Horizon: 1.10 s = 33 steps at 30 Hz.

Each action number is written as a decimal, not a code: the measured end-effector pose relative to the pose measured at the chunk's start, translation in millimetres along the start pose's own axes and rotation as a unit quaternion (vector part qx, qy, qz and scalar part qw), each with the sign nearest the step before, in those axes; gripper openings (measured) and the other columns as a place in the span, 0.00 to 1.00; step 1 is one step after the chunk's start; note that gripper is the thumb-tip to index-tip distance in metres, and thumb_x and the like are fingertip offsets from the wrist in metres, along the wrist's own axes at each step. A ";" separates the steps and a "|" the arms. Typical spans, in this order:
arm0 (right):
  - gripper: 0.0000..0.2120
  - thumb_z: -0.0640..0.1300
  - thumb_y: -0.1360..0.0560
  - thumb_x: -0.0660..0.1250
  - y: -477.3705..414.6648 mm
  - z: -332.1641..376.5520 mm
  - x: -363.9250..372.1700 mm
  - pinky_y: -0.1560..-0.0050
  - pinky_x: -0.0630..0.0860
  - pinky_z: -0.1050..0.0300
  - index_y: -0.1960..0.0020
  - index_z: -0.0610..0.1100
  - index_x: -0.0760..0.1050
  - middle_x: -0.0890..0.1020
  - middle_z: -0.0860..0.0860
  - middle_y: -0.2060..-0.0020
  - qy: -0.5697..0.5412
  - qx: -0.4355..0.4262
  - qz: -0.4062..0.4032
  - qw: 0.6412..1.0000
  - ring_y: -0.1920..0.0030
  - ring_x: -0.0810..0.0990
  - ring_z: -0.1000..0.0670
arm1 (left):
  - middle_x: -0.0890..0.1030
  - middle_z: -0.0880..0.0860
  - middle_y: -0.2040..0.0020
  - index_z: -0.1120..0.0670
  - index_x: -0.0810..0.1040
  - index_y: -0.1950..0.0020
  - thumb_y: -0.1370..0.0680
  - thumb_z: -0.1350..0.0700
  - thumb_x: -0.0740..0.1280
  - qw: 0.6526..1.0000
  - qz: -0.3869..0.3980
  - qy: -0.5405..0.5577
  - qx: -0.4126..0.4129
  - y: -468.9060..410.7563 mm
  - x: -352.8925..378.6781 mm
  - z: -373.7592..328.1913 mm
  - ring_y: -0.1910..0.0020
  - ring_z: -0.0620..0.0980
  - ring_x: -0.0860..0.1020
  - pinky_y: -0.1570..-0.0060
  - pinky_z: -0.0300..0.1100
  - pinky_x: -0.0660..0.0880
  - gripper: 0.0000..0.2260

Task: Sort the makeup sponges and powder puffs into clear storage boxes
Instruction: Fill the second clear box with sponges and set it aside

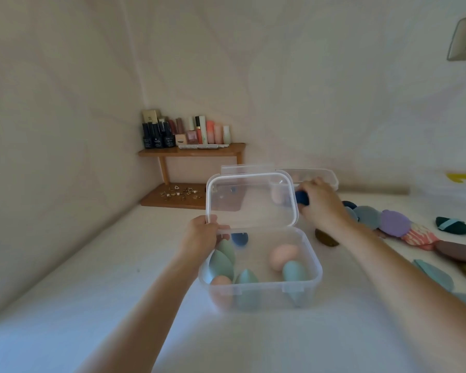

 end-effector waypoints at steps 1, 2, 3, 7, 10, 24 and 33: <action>0.09 0.41 0.27 0.68 2.3 0.1 -15.5 0.53 0.68 0.56 0.47 0.46 0.74 0.74 0.48 0.48 -0.020 0.007 -0.023 0.999 0.50 0.72 0.47 | 0.79 0.52 0.63 0.51 0.71 0.61 0.19 0.61 0.58 1.000 0.004 0.002 0.003 1.4 1.1 -0.2 0.64 0.50 0.76 0.61 0.40 0.74 0.11; 0.08 0.42 0.27 0.68 6.8 1.6 -31.2 0.57 0.66 0.57 0.49 0.47 0.72 0.75 0.49 0.51 -0.067 0.020 -0.031 0.997 0.53 0.72 0.49 | 0.79 0.53 0.63 0.50 0.70 0.61 0.21 0.63 0.59 1.000 0.010 0.003 0.004 3.3 3.6 -0.1 0.62 0.52 0.77 0.58 0.44 0.76 0.11; 0.07 0.42 0.27 0.67 13.5 4.6 -44.0 0.59 0.66 0.56 0.50 0.47 0.71 0.76 0.49 0.53 -0.118 0.028 -0.017 0.992 0.56 0.72 0.50 | 0.79 0.55 0.62 0.50 0.70 0.61 0.22 0.64 0.61 1.000 0.015 0.006 0.006 5.0 5.9 0.4 0.60 0.54 0.77 0.52 0.48 0.77 0.11; 0.03 0.46 0.28 0.63 57.2 49.5 -70.7 0.61 0.65 0.58 0.59 0.46 0.72 0.76 0.55 0.66 -0.148 -0.046 0.130 0.979 0.65 0.71 0.55 | 0.80 0.55 0.58 0.49 0.71 0.58 0.23 0.62 0.64 0.998 0.011 0.057 0.002 7.1 13.8 3.1 0.58 0.55 0.79 0.47 0.52 0.77 0.09; 0.21 0.58 0.31 0.68 77.2 68.7 -65.4 0.67 0.59 0.56 0.66 0.40 0.67 0.66 0.53 0.74 -0.010 -0.066 0.164 0.984 0.71 0.63 0.53 | 0.79 0.54 0.60 0.56 0.72 0.45 0.23 0.62 0.62 0.996 -0.001 0.088 0.006 9.8 20.6 5.3 0.63 0.51 0.77 0.56 0.48 0.77 0.07; 0.16 0.34 0.31 0.68 104.9 72.0 -30.4 0.72 0.55 0.61 0.72 0.42 0.64 0.65 0.49 0.74 0.321 -0.119 0.301 0.890 0.73 0.63 0.49 | 0.80 0.39 0.56 0.48 0.81 0.56 0.24 0.52 0.62 0.877 0.125 -0.178 0.429 85.5 31.3 -44.0 0.52 0.40 0.76 0.47 0.24 0.62 0.08; 0.06 0.35 0.31 0.68 105.5 73.7 -23.3 0.72 0.59 0.59 0.61 0.41 0.72 0.72 0.47 0.65 0.266 -0.142 0.336 0.892 0.66 0.68 0.48 | 0.78 0.35 0.58 0.51 0.83 0.51 0.24 0.53 0.58 0.811 0.182 -0.288 0.475 107.3 35.6 -26.2 0.48 0.38 0.73 0.37 0.23 0.44 0.13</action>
Point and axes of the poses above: each hand's wrist, its own y-axis away from the middle knuckle, its own x-axis out of the palm, z = x × y, the point moved 7 cm from there along -y, towards the middle knuckle
